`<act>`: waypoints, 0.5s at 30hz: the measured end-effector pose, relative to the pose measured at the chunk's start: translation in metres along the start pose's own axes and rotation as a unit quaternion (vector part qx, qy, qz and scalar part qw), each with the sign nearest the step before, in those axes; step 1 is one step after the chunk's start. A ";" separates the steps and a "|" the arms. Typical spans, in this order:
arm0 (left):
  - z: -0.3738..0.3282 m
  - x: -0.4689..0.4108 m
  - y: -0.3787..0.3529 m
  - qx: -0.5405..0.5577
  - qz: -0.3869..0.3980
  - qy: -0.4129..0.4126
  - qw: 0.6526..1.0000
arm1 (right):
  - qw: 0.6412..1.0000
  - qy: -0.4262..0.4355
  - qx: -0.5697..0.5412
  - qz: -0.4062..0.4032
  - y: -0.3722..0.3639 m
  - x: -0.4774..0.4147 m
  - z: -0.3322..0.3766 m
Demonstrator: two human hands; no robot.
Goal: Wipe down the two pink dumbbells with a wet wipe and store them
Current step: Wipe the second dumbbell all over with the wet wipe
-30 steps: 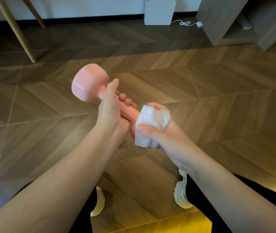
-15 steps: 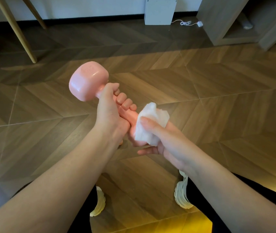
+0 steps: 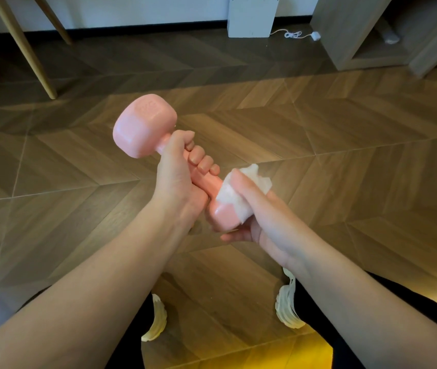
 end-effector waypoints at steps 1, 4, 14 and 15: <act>-0.001 0.000 0.000 0.001 0.001 -0.002 1.000 | 1.000 -0.010 -0.018 0.010 0.002 0.000 0.001; -0.008 -0.003 0.000 0.022 0.004 -0.007 1.000 | 0.990 -0.014 -0.093 0.109 0.003 0.005 0.009; -0.006 -0.001 -0.001 0.039 0.041 -0.002 0.998 | 0.996 -0.054 -0.033 0.057 0.002 0.001 0.006; -0.007 -0.001 0.000 0.043 0.045 -0.002 0.998 | 0.993 -0.068 -0.047 0.080 0.002 0.003 0.007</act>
Point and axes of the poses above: each hand's wrist, its own x-axis away from the middle knuckle, its own y-axis out of the back of the hand, z = x × y, the point moved 6 cm from there along -x, towards the middle knuckle, and after that the axes turned 1 degree about x, right-handed, at the moved point
